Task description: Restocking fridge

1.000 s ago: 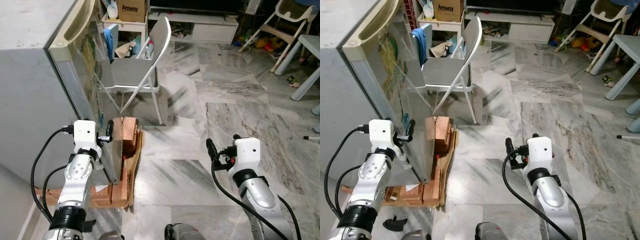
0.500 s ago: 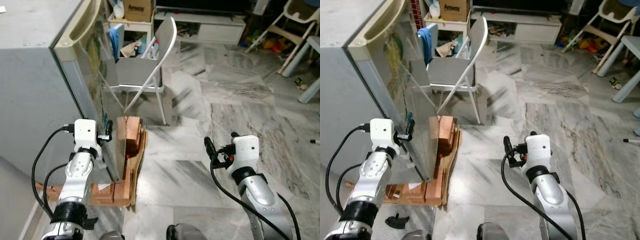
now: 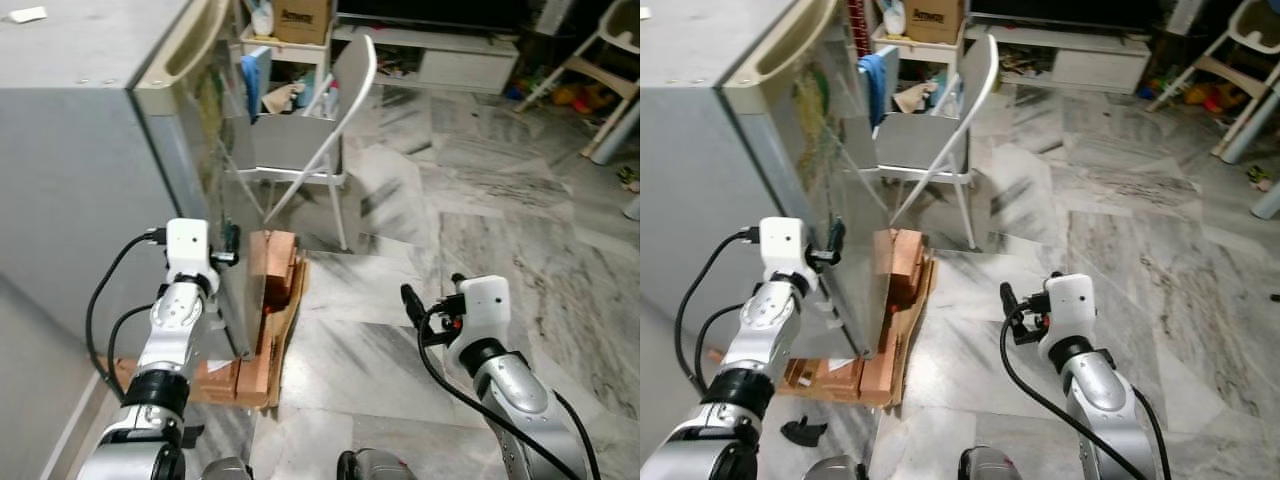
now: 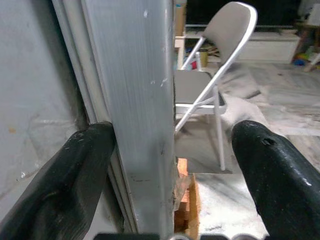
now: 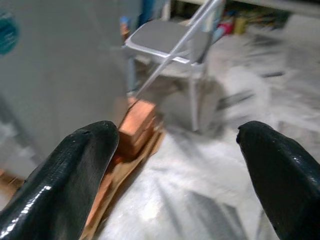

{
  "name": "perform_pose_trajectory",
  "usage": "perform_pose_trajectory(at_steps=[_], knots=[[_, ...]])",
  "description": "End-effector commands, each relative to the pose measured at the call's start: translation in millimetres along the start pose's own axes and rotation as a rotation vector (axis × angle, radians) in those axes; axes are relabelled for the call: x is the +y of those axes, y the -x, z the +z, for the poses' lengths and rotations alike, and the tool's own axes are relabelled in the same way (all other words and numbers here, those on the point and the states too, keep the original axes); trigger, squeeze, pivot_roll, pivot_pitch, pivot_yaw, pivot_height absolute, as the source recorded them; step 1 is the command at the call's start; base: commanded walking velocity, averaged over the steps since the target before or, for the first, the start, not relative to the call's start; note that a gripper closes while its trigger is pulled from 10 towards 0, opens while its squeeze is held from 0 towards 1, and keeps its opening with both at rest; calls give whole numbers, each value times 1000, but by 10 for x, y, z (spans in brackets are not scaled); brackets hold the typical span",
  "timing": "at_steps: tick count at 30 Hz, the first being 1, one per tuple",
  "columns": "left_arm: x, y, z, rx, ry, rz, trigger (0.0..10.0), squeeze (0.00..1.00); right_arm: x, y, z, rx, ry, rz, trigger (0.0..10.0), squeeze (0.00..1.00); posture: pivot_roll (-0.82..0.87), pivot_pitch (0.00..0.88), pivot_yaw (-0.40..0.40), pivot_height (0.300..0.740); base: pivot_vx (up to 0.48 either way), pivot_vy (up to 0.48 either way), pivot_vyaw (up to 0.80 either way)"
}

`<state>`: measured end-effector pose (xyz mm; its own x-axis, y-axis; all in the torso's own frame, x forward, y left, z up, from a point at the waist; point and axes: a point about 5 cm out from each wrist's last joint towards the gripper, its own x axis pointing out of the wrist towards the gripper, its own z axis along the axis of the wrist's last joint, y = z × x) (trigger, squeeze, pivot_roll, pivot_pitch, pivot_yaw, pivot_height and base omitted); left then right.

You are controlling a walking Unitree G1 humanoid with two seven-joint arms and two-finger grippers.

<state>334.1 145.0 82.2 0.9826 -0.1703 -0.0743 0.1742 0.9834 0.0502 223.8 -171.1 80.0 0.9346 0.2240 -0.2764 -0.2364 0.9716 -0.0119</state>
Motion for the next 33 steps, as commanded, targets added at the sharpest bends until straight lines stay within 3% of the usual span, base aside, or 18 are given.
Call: perform_pose_trajectory(at_steps=[1,4,8,11,13,14,16,23,27,33], knots=[[-817,-218,828,-286,-80,-402,10000,0,-4,-35,-75,53,-38,13,10000,0,-36,0,-9,740,0,0,0],[-1339,-81,1109,-366,-29,-669,10000,0,-23,-39,-131,74,-52,-7,10000,0,-45,0,4,740,0,0,0],[-1507,14,1152,-377,8,-779,10000,0,-18,-42,-139,73,-54,-9,10000,0,-54,0,13,740,0,0,0],[-1256,-109,865,-285,2,-658,10000,0,8,-39,-140,67,-66,-10,10000,0,-62,0,23,740,0,0,0],[-871,-193,720,-241,-16,-503,10000,0,11,-30,-148,68,-74,-11,10000,0,-53,0,24,740,0,0,0],[-770,-203,692,-232,-25,-468,10000,0,11,-27,-151,70,-78,-11,10000,0,-53,0,24,740,0,0,0],[-395,-161,574,-193,-74,-365,10000,0,16,-45,-150,70,-92,-2,10000,0,-34,0,21,740,0,0,0],[-252,32,433,-150,-51,-345,10000,0,44,-101,-111,51,-89,12,10000,0,-24,0,18,740,0,-222,0],[-157,228,192,-100,-41,-301,10000,0,34,-96,-85,37,-83,-1,10000,0,-21,0,18,740,245,-410,0],[-13,488,-27,-43,-120,-241,10000,0,16,-115,-56,18,-73,-5,10000,0,12,0,37,740,250,-407,-723]])
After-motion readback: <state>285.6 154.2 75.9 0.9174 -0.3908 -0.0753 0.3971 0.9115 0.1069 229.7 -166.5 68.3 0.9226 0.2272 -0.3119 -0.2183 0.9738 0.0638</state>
